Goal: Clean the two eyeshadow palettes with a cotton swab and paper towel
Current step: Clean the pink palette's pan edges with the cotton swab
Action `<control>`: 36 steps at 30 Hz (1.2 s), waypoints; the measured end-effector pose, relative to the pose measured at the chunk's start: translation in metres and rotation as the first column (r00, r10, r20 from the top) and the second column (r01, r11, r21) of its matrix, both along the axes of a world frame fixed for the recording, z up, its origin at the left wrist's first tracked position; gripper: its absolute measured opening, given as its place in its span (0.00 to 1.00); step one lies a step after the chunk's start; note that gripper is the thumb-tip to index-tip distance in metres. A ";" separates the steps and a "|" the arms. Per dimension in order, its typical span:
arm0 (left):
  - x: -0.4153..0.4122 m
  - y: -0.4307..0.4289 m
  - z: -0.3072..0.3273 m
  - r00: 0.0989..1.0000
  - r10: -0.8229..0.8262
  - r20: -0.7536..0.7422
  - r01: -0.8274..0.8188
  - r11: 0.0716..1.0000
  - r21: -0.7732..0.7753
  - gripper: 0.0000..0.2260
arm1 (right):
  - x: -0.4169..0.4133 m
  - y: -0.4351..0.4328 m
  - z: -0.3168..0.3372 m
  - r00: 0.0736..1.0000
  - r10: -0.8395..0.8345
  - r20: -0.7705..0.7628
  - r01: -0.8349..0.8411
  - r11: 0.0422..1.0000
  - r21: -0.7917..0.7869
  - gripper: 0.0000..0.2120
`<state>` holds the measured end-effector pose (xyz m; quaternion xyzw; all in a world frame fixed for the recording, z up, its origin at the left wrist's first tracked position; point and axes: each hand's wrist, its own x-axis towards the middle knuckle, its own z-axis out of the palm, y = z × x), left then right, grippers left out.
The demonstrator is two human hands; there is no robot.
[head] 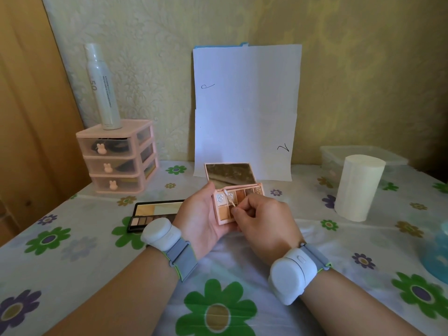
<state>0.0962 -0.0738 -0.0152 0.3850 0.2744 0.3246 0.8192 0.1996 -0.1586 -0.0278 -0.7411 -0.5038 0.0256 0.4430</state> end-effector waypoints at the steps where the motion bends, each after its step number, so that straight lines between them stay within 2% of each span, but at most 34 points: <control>1: 0.000 0.000 0.000 1.000 -0.004 0.002 0.004 1.000 0.005 0.27 | 0.001 0.000 0.000 1.000 -0.007 -0.006 0.007 1.000 0.001 0.07; 7: 0.001 0.000 -0.001 1.000 -0.023 -0.018 0.023 1.000 0.010 0.28 | -0.008 0.002 0.000 0.999 0.036 -0.011 -0.036 0.999 -0.009 0.08; 13: 0.001 -0.001 0.001 1.000 -0.002 -0.001 0.002 1.000 0.010 0.27 | -0.001 0.000 0.004 0.999 -0.033 -0.003 0.033 0.999 -0.024 0.06; 20: 0.000 -0.001 0.000 1.000 -0.008 -0.024 0.009 1.000 0.015 0.28 | -0.011 0.001 0.002 1.000 0.010 -0.008 -0.010 1.000 -0.018 0.08; 26: -0.001 -0.003 0.001 1.000 -0.023 0.005 0.023 1.000 0.011 0.28 | -0.002 0.000 0.004 0.999 -0.051 0.015 0.051 0.998 -0.027 0.08; 32: 0.002 -0.001 -0.002 1.000 -0.012 -0.008 0.012 1.000 0.008 0.28 | -0.012 0.001 0.004 1.000 0.026 -0.006 -0.026 1.000 -0.008 0.08; 36: 0.001 -0.001 -0.001 1.000 -0.010 0.024 0.010 1.000 0.013 0.27 | -0.004 0.001 0.004 0.999 -0.049 0.002 0.049 0.998 -0.032 0.07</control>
